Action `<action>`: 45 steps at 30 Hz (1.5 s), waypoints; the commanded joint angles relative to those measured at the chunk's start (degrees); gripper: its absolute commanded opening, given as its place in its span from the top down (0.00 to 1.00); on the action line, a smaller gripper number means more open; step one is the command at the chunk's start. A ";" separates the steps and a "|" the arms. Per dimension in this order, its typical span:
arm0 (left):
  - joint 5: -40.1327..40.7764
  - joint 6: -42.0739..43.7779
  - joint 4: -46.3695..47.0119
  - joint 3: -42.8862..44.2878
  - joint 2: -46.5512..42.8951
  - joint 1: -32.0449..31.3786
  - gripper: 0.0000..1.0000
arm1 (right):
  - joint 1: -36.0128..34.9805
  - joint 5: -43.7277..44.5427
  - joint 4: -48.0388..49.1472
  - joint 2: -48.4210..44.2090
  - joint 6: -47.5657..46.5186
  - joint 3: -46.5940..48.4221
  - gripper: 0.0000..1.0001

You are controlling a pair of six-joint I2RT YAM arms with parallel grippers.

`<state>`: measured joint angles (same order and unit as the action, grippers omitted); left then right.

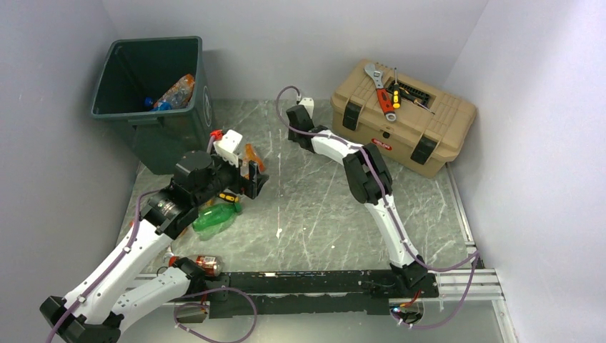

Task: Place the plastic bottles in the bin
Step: Pick up the plastic bottle from the corner of the board.

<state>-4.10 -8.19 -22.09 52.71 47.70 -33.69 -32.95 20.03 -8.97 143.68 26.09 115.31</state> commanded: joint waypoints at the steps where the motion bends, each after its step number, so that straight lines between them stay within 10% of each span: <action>1: 1.78 0.28 2.15 -0.52 -1.56 -0.15 0.01 | 0.05 -1.80 2.79 -6.25 -0.25 -5.43 0.93; 12: 8.19 1.73 9.66 -5.96 -11.63 -0.15 0.00 | -6.20 -2.11 7.33 -39.86 0.58 -32.81 1.00; 19: -5.50 3.11 23.61 -13.04 -17.30 -0.15 0.00 | -10.26 -13.92 -3.77 -66.01 2.07 -50.93 1.00; 26: -24.21 17.69 16.12 -4.56 -10.48 -0.23 0.00 | -12.94 -19.69 -30.88 -88.13 -0.82 -54.62 1.00; 32: -29.08 37.10 5.39 2.45 -3.21 -0.91 0.00 | -12.93 -34.14 -41.13 -92.49 -4.33 -52.60 1.00; 45: -0.56 65.54 -11.33 13.15 14.34 -26.04 0.01 | -12.98 -36.86 -42.53 -89.80 -8.13 -51.77 1.00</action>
<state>-11.84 47.72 -28.42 62.59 59.64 -57.17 -45.93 -14.61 -50.98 53.36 19.75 60.75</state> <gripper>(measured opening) 0.995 0.363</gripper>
